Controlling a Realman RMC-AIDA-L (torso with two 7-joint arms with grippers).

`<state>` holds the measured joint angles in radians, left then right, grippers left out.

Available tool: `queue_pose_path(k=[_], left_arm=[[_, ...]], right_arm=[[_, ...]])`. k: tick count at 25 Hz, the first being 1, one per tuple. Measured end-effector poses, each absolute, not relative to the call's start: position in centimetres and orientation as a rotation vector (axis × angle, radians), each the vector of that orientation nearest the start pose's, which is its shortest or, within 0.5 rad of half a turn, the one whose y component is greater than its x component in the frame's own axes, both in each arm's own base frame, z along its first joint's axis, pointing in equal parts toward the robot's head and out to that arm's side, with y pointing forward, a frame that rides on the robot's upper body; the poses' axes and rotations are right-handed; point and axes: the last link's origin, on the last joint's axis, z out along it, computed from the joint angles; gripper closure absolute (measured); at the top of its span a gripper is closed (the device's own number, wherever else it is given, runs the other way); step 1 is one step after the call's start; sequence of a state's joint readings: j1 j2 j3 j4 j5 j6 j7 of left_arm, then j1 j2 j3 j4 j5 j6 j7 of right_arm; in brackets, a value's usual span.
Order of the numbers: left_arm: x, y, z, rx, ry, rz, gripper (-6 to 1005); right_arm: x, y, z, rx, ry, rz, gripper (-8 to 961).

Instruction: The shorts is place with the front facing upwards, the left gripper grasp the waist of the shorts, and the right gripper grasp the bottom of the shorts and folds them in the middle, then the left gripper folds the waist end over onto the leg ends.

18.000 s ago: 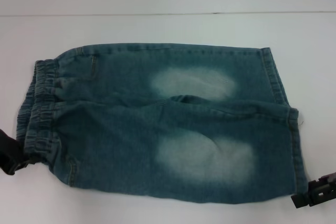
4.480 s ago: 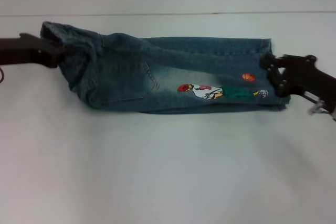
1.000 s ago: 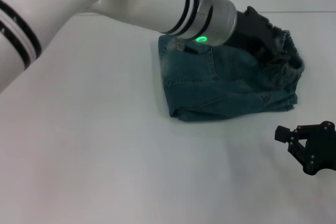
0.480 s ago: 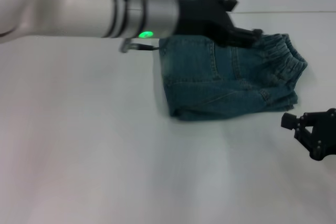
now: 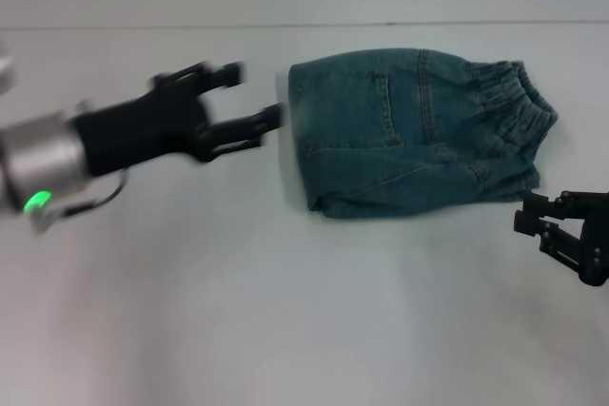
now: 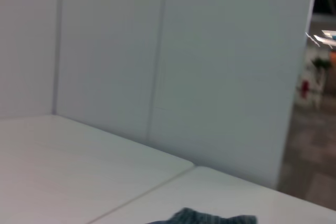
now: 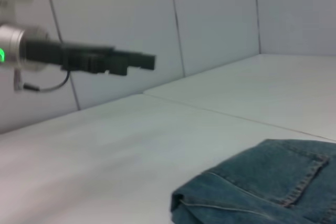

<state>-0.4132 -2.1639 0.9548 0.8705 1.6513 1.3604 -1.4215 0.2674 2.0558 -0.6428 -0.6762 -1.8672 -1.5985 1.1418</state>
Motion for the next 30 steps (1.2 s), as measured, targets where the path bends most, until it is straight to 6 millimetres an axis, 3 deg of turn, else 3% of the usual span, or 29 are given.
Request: queue_pose_path(k=[3,7,11,16,22,30], left_arm=[[-26.0,32.1,-0.1,-2.444,-0.578,-0.919,138],[-29.3,28.9,0.1,-2.408,-0.612,-0.924,138],[-30.7,26.6,0.1,-2.416,-0.636,-0.908,138],[-31.6,24.6,0.4,-2.424,-0.665,-0.921,138],[-32.5,22.8,0.6,-2.481,-0.708,-0.898,138],[-32.8,22.0,0.7,-2.510,-0.719,-0.886,138]], right_arm=[[32.9,26.0,3.3,-2.516,0.572,0.733,908],[33.2,25.6,3.7,-2.525,0.579,0.731,733],[33.5,25.3,3.8,-2.533,0.590,0.711,447],[33.6,24.8,4.0,-2.537,0.594,0.720,242],[34.0,23.8,4.1,-2.551,0.600,0.728,135],[34.4,22.8,4.6,-2.539,0.580,0.729,135]])
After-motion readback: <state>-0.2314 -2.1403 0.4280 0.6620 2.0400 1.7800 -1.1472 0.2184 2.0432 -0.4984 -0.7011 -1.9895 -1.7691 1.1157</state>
